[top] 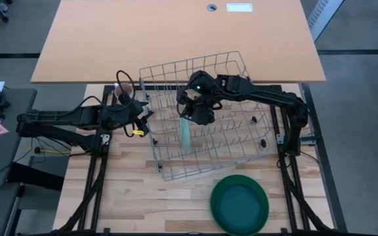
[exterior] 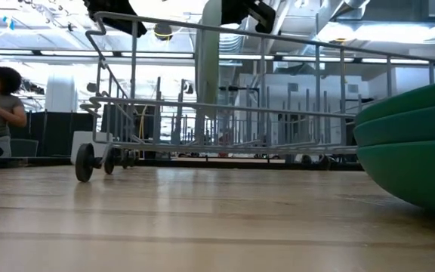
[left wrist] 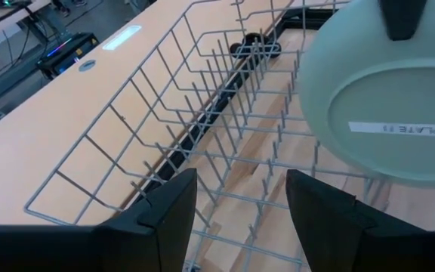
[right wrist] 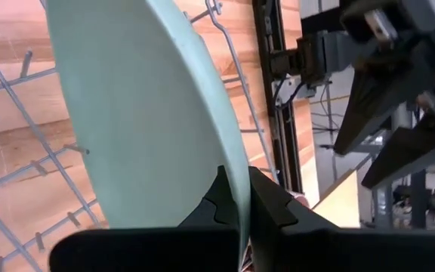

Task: Sort dishes
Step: Put the light green plate in the dish rack

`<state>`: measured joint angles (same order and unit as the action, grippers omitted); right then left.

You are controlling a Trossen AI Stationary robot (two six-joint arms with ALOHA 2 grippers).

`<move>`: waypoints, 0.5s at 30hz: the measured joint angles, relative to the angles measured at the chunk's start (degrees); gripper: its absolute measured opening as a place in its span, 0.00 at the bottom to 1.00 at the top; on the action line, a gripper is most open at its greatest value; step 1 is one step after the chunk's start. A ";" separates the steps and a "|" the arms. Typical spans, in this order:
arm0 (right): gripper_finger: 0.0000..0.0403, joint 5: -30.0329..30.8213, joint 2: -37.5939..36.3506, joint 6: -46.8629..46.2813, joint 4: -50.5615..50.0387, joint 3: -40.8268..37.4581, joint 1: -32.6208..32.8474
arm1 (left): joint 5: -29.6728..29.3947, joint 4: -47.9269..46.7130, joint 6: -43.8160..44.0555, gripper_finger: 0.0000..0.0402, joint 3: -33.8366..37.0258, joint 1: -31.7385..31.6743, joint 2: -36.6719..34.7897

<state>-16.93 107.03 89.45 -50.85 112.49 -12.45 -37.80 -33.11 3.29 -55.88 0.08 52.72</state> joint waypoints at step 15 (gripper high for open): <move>0.02 0.77 -1.06 2.34 -4.42 -0.04 3.50 | 6.54 3.36 -2.08 0.49 0.02 0.00 4.26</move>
<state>-16.16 105.97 91.79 -55.27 112.44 -8.95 -31.27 -29.75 1.20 -55.86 0.08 56.98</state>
